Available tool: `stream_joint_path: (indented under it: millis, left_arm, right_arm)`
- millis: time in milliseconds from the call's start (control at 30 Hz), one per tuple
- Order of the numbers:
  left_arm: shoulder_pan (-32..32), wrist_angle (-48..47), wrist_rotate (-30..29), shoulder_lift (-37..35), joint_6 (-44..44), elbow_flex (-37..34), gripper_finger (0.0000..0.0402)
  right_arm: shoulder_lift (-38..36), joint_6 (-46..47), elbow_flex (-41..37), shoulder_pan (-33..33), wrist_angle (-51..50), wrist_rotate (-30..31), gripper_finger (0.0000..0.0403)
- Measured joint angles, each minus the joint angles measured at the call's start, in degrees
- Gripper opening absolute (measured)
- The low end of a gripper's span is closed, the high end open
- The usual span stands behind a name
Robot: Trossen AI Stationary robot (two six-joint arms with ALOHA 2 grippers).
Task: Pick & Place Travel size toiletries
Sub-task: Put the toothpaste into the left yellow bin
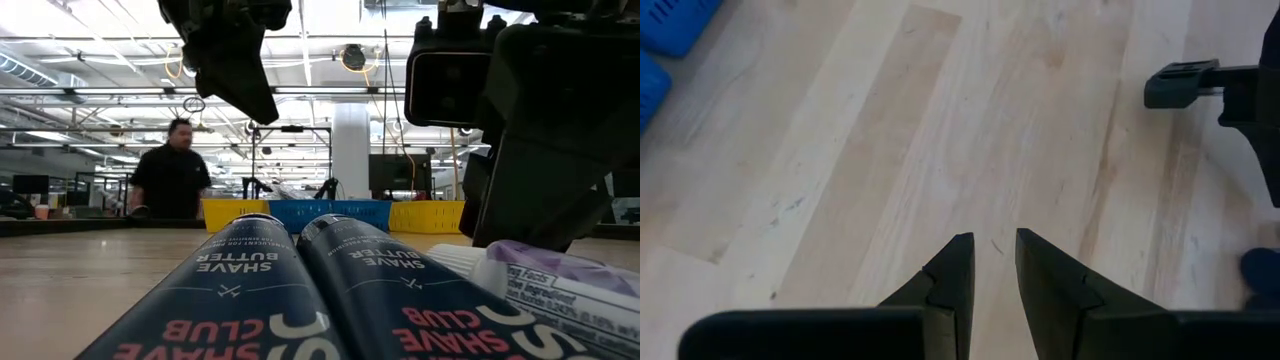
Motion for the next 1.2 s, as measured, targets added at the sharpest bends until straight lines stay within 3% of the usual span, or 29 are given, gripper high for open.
stream_joint_path:
  millis: [333, 667, 1200]
  left_arm:
    - [0.0, -0.02, -0.02, 0.0, 0.01, 0.0, 0.0077]
    - [0.0, -0.02, -0.02, 0.0, 0.03, -0.02, 0.0077]
    - [0.0, -0.02, -0.02, 0.0, 0.03, -0.04, 0.0077]
  right_arm:
    - [0.17, 0.74, -0.02, -0.02, 2.48, -0.21, 0.0096]
    - [1.95, 1.29, 0.15, -0.3, 3.84, -0.17, 0.0142]
    - [1.95, 0.69, 0.04, -0.24, -0.35, 0.18, 0.014]
